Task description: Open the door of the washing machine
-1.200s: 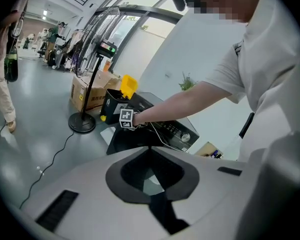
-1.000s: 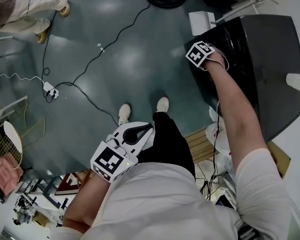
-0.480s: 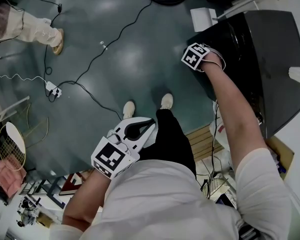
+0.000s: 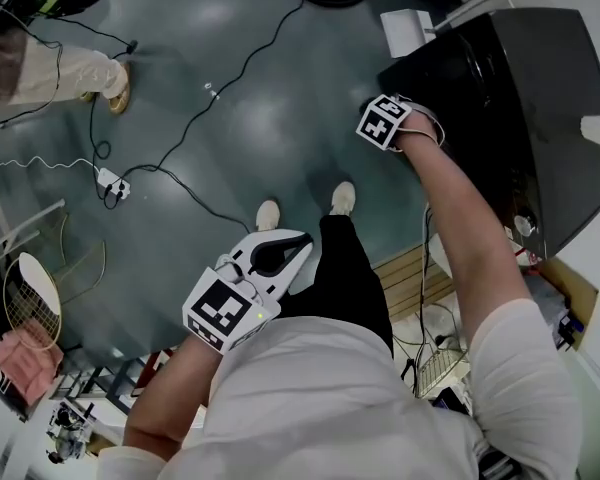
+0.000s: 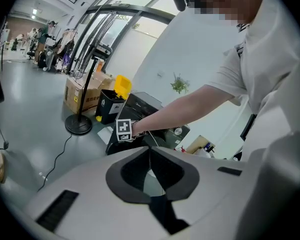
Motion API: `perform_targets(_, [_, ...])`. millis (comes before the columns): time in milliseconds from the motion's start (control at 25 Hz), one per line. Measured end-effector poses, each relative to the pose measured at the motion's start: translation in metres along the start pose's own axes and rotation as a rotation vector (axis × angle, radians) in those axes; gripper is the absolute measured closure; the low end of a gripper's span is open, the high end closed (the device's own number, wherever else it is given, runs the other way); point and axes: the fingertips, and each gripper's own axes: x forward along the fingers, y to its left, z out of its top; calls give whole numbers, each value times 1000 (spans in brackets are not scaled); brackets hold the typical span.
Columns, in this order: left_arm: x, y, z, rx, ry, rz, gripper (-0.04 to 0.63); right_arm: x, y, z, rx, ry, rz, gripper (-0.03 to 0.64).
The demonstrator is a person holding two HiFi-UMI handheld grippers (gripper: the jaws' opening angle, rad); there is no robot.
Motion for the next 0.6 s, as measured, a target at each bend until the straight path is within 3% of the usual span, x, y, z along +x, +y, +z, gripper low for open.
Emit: perform_targets(600, [-44, 17, -11, 43, 10, -37, 575, -11, 84, 17, -72, 14, 3, 555])
